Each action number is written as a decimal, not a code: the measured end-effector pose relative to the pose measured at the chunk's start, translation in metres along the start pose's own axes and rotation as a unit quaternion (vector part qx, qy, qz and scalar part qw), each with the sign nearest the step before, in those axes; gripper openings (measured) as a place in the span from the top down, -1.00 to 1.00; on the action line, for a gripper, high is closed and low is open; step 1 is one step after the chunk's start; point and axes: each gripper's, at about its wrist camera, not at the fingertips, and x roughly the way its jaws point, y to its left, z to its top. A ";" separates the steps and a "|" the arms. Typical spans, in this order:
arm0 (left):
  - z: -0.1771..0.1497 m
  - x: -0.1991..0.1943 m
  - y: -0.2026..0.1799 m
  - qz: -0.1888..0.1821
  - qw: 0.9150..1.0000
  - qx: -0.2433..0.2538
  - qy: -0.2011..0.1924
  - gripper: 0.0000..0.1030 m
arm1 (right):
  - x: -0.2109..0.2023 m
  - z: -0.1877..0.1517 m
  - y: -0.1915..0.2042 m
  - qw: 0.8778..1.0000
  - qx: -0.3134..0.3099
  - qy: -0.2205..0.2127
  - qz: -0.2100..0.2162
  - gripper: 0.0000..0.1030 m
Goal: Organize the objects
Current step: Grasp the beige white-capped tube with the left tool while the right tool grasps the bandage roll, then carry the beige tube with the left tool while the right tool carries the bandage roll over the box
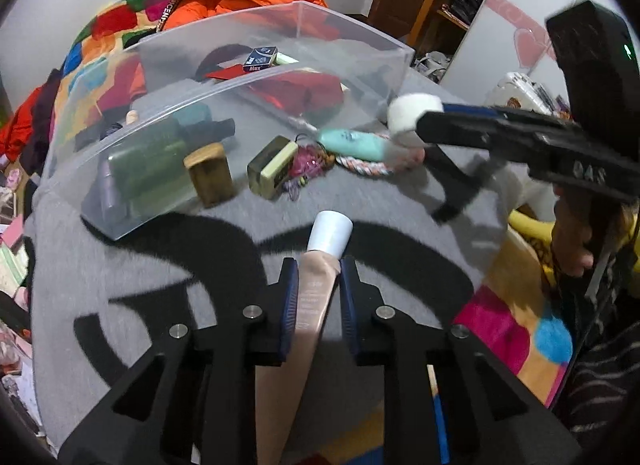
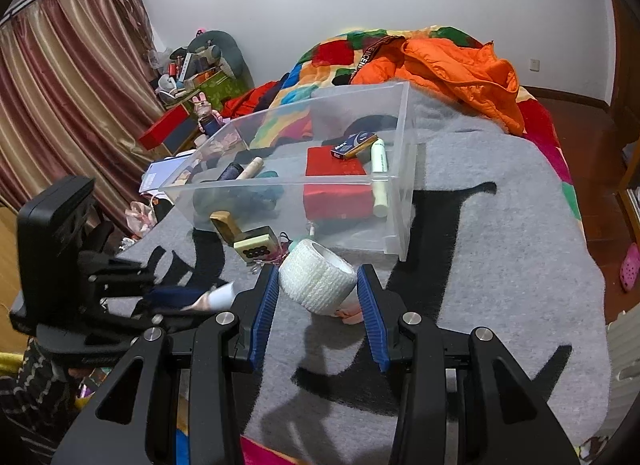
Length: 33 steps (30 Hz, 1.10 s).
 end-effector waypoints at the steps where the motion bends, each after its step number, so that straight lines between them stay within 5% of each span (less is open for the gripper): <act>1: -0.001 0.000 -0.002 0.007 1.000 0.004 -0.001 0.60 | 0.000 0.000 0.001 1.000 -0.001 0.000 0.000 0.28; 17: 0.011 0.009 -0.002 0.042 0.998 0.001 -0.035 0.58 | -0.009 0.011 0.019 1.000 -0.015 -0.019 0.018 0.28; 33: 0.041 -0.080 0.028 0.040 0.978 -0.082 -0.188 0.60 | -0.015 0.061 0.032 0.996 -0.034 -0.083 0.005 0.28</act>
